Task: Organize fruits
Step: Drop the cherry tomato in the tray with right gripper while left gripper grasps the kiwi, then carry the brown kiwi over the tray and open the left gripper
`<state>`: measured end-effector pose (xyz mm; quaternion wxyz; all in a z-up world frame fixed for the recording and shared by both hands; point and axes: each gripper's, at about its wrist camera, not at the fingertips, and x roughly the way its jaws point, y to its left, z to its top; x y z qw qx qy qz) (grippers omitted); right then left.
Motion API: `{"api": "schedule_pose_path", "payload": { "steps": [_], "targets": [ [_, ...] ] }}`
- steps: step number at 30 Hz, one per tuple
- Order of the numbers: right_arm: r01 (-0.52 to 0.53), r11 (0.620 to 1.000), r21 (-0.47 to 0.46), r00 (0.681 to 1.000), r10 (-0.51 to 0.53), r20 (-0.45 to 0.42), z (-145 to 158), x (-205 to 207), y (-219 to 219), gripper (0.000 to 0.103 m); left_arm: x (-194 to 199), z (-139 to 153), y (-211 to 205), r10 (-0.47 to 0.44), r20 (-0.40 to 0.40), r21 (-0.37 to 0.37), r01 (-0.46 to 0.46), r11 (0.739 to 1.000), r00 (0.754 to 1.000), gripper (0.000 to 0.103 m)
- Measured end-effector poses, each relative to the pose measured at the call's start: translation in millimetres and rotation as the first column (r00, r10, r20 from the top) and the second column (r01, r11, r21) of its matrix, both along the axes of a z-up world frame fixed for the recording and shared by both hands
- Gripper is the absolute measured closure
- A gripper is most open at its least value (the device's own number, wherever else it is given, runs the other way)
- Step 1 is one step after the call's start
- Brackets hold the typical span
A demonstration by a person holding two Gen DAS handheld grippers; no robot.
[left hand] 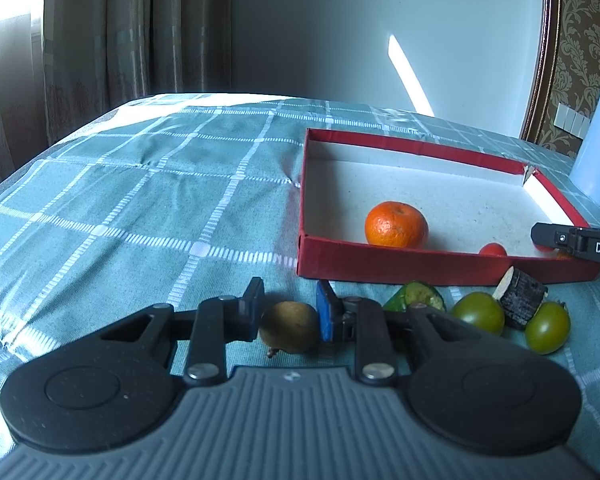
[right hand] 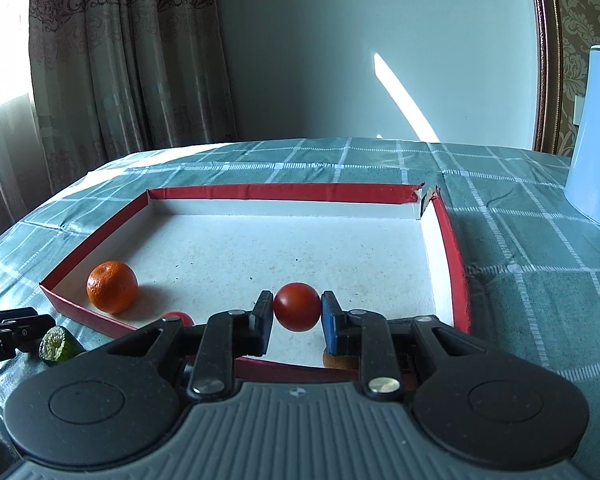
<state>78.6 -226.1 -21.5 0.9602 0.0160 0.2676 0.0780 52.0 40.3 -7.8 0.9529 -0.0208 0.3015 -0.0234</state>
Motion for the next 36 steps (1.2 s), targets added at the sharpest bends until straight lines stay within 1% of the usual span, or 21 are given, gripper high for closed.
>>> {"api": "schedule_pose_path", "payload": {
  "steps": [1, 3, 4, 5, 10, 12, 13, 14, 15, 16, 17, 19, 20, 21, 22, 24, 26, 28, 31, 36],
  "targets": [
    [-0.004, 1.000, 0.002, 1.000, 0.004, -0.003, 0, 1, 0, 0.078, 0, 0, 0, 0.000, 0.000, 0.000, 0.000, 1.000, 1.000, 0.078],
    [-0.002, 1.000, 0.003, 1.000, 0.002, -0.006, 1, 0, 0, 0.072, 0, 0, 0, 0.000, 0.000, 0.000, 0.000, 1.000, 1.000, 0.078],
    [0.003, 1.000, 0.007, 1.000, -0.003, 0.000, 1, -3, -1, 0.065, 0, 0, 0, 0.000, 0.000, -0.001, 0.000, 1.000, 1.000, 0.078],
    [0.007, 1.000, 0.014, 1.000, -0.007, 0.010, 3, -6, -2, 0.062, 0, 0, 0, 0.000, 0.000, -0.001, 0.000, 1.000, 1.000, 0.078],
    [0.015, 0.997, 0.076, 0.997, -0.020, 0.075, 10, -48, -17, 0.061, 0, 0, 0, 0.000, 0.000, -0.001, 0.000, 1.000, 1.000, 0.078],
    [0.031, 0.996, 0.078, 0.997, -0.036, 0.074, 7, -65, -22, 0.060, 0, 0, 0, 0.000, 0.000, -0.001, 0.000, 1.000, 1.000, 0.078],
    [0.041, 0.996, 0.080, 0.996, -0.047, 0.072, 5, -73, -25, 0.055, 0, 0, 0, -0.001, 0.000, -0.001, 0.001, 1.000, 1.000, 0.078],
    [0.049, 0.995, 0.082, 0.996, -0.054, 0.069, 4, -78, -26, 0.045, 0, 0, 0, 0.000, 0.000, -0.001, 0.000, 1.000, 1.000, 0.078],
    [0.061, 0.995, 0.079, 0.996, -0.066, 0.061, 1, -84, -28, 0.039, 0, 0, 0, 0.000, 0.000, -0.001, 0.000, 1.000, 1.000, 0.078],
    [0.068, 0.995, 0.076, 0.996, -0.072, 0.055, 0, -88, -28, 0.028, 0, 0, 0, 0.002, 0.000, -0.001, -0.002, 1.000, 1.000, 0.078],
    [0.069, 0.995, 0.076, 0.996, -0.073, 0.056, -1, -92, -29, 0.026, 0, 0, 1, 0.005, 0.001, -0.002, -0.005, 1.000, 1.000, 0.078],
    [0.065, 0.995, 0.069, 0.996, -0.069, 0.054, -3, -94, -28, 0.025, -2, 0, 2, 0.009, 0.002, -0.012, -0.008, 1.000, 1.000, 0.078],
    [0.060, 0.996, 0.063, 0.997, -0.063, 0.040, -4, -92, -27, 0.019, -2, 0, 3, 0.007, 0.002, -0.020, -0.007, 1.000, 1.000, 0.078],
    [0.060, 0.997, 0.054, 0.998, -0.061, 0.016, -6, -89, -26, 0.015, -3, 0, 4, 0.006, 0.002, -0.026, -0.006, 1.000, 1.000, 0.078],
    [0.067, 0.997, 0.033, 0.998, -0.067, -0.011, -8, -86, -24, 0.013, -4, 0, 4, 0.007, 0.004, -0.026, -0.007, 1.000, 1.000, 0.078],
    [0.075, 0.997, 0.009, 0.997, -0.075, -0.032, -10, -85, -21, 0.013, -6, 1, 3, 0.010, 0.011, -0.021, -0.009, 1.000, 1.000, 0.078],
    [0.070, 0.997, 0.011, 0.996, -0.069, -0.064, -13, -82, -22, 0.012, -8, 1, 4, 0.005, 0.016, -0.023, -0.005, 1.000, 1.000, 0.078],
    [0.092, 0.996, 0.000, 0.991, -0.091, -0.099, -16, -77, -22, 0.012, -10, 2, 4, 0.008, 0.023, -0.027, -0.008, 1.000, 1.000, 0.078],
    [0.088, 0.996, -0.016, 0.991, -0.089, -0.098, -16, -78, -20, 0.010, -13, 4, 3, 0.011, 0.037, -0.023, -0.010, 1.000, 0.999, 0.078],
    [0.081, 0.997, -0.017, 0.991, -0.083, -0.104, -17, -77, -20, 0.008, -23, 10, -4, 0.002, 0.065, 0.012, -0.003, 1.000, 0.998, 0.078]
  ]
}}
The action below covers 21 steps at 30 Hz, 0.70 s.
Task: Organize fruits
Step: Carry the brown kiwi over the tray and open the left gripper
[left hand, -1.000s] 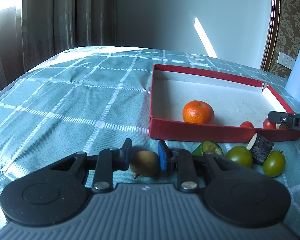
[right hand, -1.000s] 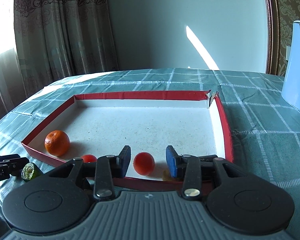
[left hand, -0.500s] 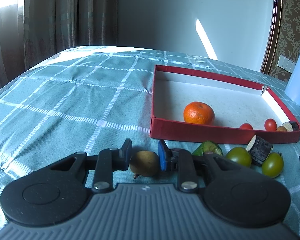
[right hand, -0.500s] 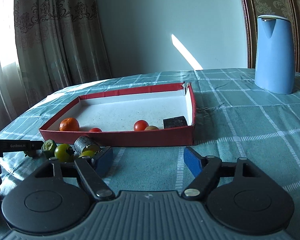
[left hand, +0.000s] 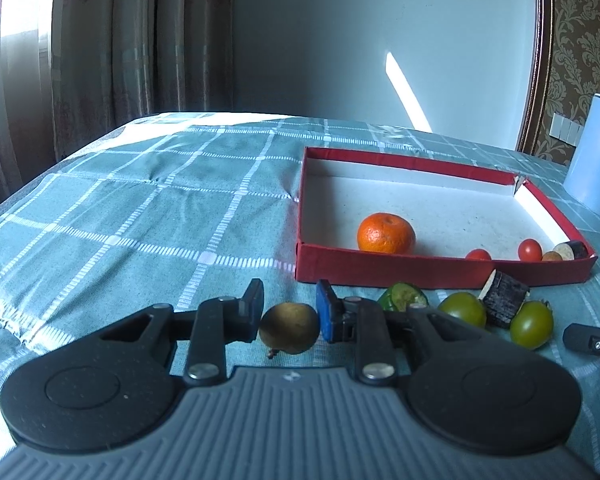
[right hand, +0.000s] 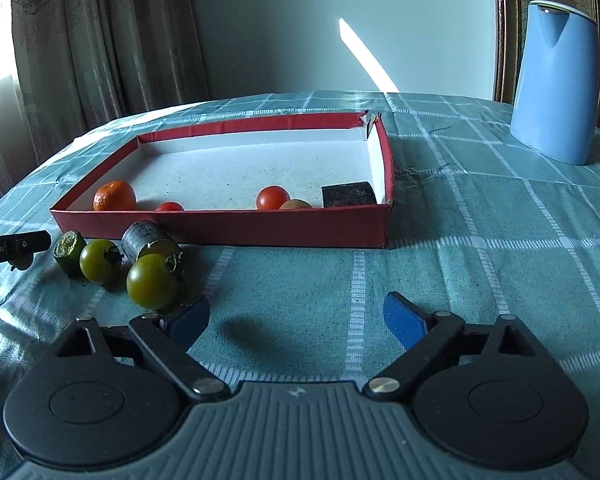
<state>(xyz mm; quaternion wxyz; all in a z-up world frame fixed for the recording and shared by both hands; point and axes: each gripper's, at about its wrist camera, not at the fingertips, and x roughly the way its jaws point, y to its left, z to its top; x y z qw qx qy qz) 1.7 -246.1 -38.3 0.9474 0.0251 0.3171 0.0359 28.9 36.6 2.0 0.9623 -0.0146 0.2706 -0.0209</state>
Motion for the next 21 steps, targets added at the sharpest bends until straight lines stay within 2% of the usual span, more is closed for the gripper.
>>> {"api": "schedule_pose_path", "payload": {
  "steps": [8, 16, 21],
  "targets": [
    [-0.007, 0.999, 0.049, 1.000, 0.007, 0.006, 1, 0, -6, 0.006, -25, 20, -20, -0.055, 0.066, 0.019, 0.054, 0.998, 0.996, 0.078],
    [-0.008, 0.996, 0.084, 1.000, 0.007, 0.015, 1, -1, -10, 0.006, -57, 19, -33, -0.083, 0.131, 0.059, 0.076, 0.995, 0.988, 0.078],
    [-0.008, 0.996, 0.086, 1.000, 0.007, 0.015, 1, -1, -11, 0.006, -59, 23, -39, -0.095, 0.156, 0.086, 0.082, 0.993, 0.983, 0.078]
  ]
}}
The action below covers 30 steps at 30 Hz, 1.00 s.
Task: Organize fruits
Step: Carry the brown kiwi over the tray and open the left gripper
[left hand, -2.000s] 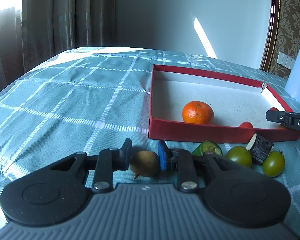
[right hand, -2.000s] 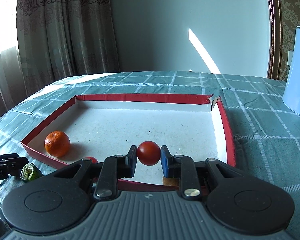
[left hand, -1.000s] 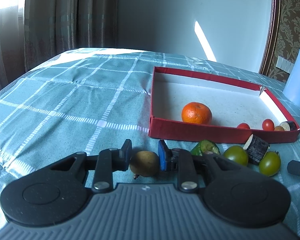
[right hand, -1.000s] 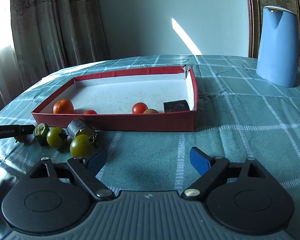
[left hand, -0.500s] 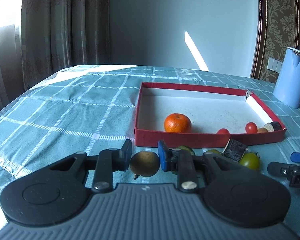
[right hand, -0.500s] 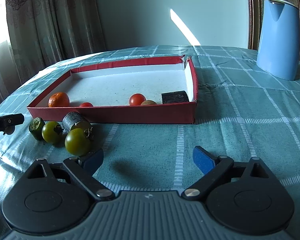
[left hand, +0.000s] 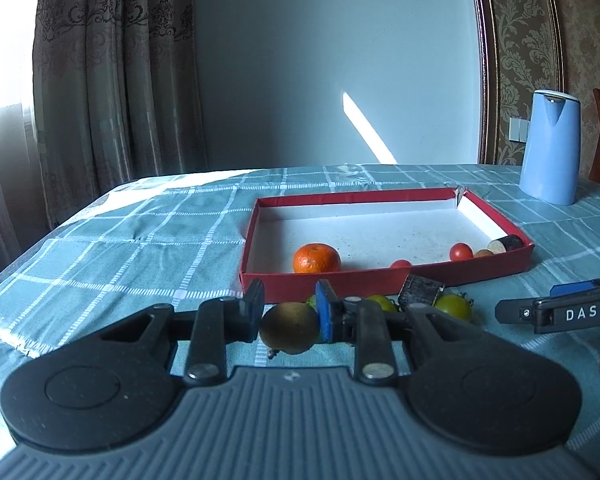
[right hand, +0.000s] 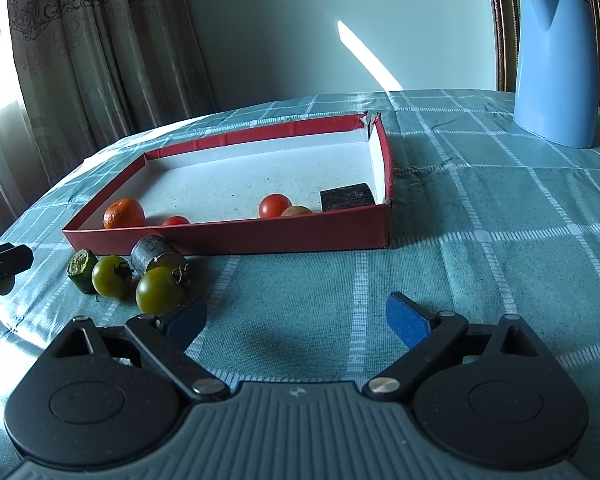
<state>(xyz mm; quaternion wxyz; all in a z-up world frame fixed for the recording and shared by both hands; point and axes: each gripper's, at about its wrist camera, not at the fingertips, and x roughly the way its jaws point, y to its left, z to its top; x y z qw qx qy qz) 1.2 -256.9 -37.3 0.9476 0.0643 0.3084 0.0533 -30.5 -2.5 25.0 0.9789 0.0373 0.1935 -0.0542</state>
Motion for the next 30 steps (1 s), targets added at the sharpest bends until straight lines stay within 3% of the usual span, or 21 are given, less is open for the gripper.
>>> {"api": "schedule_pose_path", "payload": {
  "steps": [5, 8, 11, 16, 25, 30],
  "targets": [
    [0.000, 1.000, 0.000, 1.000, 0.000, 0.000, 0, 0, 1, 0.006, 21, 18, -15, -0.022, 0.018, -0.005, 0.022, 1.000, 1.000, 0.078],
    [0.000, 1.000, 0.001, 1.000, 0.000, 0.000, 0, 0, 1, 0.006, 55, 32, -25, -0.046, -0.016, -0.051, 0.045, 0.998, 0.999, 0.078],
    [0.000, 1.000, 0.009, 1.000, 0.000, 0.002, 0, 0, 0, 0.006, 88, 38, -38, -0.047, -0.049, -0.049, 0.044, 0.998, 0.998, 0.078],
    [-0.002, 1.000, 0.014, 1.000, 0.002, 0.001, 0, 0, 0, 0.005, 124, 29, -61, -0.053, -0.076, -0.015, 0.052, 0.999, 0.996, 0.078],
    [-0.002, 1.000, 0.015, 1.000, 0.002, 0.001, 0, 1, 0, 0.005, 157, 1, -68, -0.061, -0.153, -0.025, 0.058, 0.998, 0.986, 0.078],
    [-0.003, 1.000, 0.016, 1.000, 0.003, 0.001, 0, 1, 1, 0.004, 156, -1, -66, -0.036, -0.136, -0.011, 0.035, 0.999, 0.990, 0.061]
  ]
}}
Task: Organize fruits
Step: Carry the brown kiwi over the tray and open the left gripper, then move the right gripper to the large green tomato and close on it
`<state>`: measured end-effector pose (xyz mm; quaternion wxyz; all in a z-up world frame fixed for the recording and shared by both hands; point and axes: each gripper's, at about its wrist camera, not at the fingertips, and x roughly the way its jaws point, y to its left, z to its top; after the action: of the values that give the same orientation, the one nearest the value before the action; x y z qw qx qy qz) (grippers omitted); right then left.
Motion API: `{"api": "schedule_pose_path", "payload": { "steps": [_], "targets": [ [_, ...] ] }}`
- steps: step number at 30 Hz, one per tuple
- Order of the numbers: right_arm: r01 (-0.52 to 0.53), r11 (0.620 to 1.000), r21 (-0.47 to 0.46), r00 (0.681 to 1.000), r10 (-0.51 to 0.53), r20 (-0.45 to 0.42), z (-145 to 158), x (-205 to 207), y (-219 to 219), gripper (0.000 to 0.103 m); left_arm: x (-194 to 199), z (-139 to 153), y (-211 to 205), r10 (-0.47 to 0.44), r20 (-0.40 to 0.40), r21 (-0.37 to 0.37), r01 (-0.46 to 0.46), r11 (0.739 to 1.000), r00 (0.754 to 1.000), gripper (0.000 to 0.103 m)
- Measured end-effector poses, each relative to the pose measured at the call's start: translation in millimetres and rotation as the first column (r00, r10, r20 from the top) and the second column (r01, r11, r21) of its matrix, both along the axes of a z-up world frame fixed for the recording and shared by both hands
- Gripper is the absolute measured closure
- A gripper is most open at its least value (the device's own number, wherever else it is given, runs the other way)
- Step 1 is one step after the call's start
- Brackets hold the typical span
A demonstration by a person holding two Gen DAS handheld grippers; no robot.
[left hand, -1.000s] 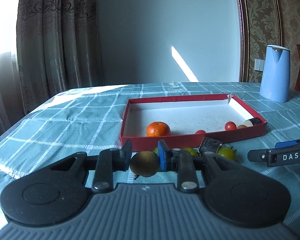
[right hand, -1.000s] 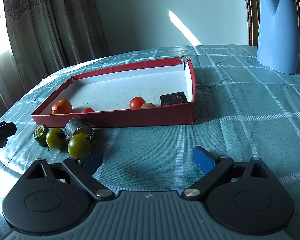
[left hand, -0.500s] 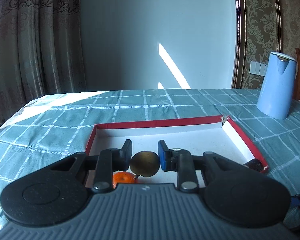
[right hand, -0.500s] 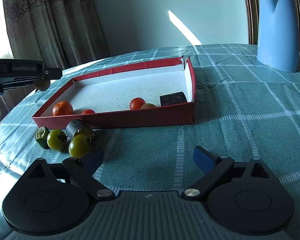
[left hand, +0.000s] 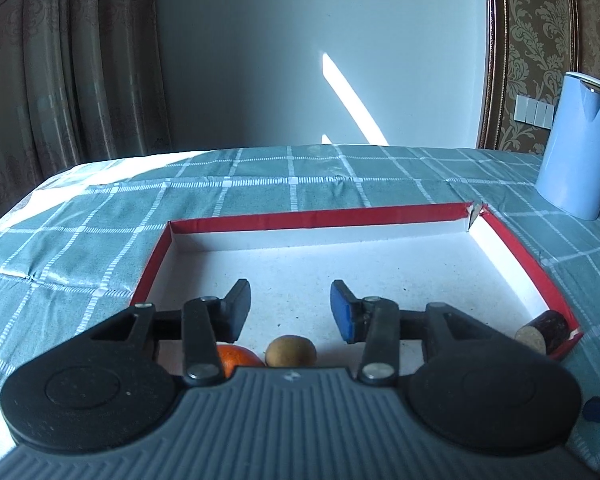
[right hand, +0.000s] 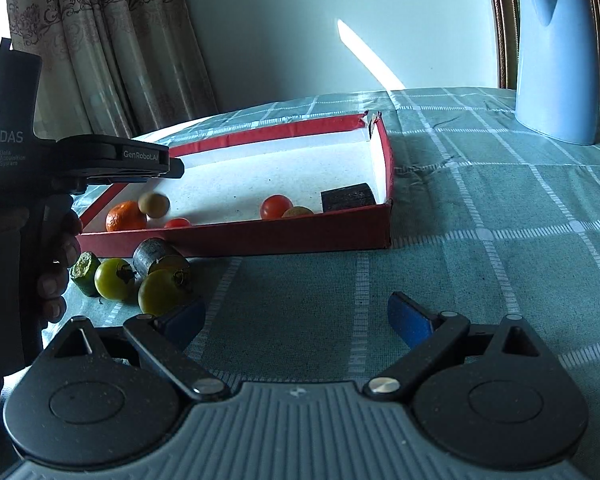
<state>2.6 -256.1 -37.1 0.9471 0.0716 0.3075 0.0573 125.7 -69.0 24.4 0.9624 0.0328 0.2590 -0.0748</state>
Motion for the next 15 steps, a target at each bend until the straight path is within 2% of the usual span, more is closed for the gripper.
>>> {"api": "schedule_pose_path", "payload": {
  "steps": [5, 7, 9, 11, 15],
  "targets": [
    [-0.003, 1.000, 0.020, 1.000, 0.003, 0.002, 0, 1, -3, 0.003, -18, 11, 15, -0.003, 0.014, -0.032, 0.003, 0.999, 1.000, 0.058],
    [-0.004, 1.000, 0.023, 1.000, 0.003, 0.003, 0, 1, -4, 0.003, -33, 15, 26, 0.009, 0.026, -0.035, -0.008, 0.999, 1.000, 0.052],
    [-0.003, 1.000, 0.027, 1.000, 0.003, 0.004, 0, 1, -4, 0.003, -49, 17, 41, 0.040, 0.041, -0.039, -0.038, 0.999, 0.998, 0.036],
    [-0.004, 1.000, 0.030, 1.000, 0.003, 0.006, 0, -1, -5, 0.003, -66, 19, 57, 0.060, 0.057, -0.060, -0.056, 0.997, 0.997, 0.029],
    [-0.019, 0.998, 0.056, 0.999, 0.017, 0.027, 1, -4, -7, 0.003, -97, 16, 90, 0.114, 0.091, -0.055, -0.110, 0.992, 0.989, 0.027]
  ]
}}
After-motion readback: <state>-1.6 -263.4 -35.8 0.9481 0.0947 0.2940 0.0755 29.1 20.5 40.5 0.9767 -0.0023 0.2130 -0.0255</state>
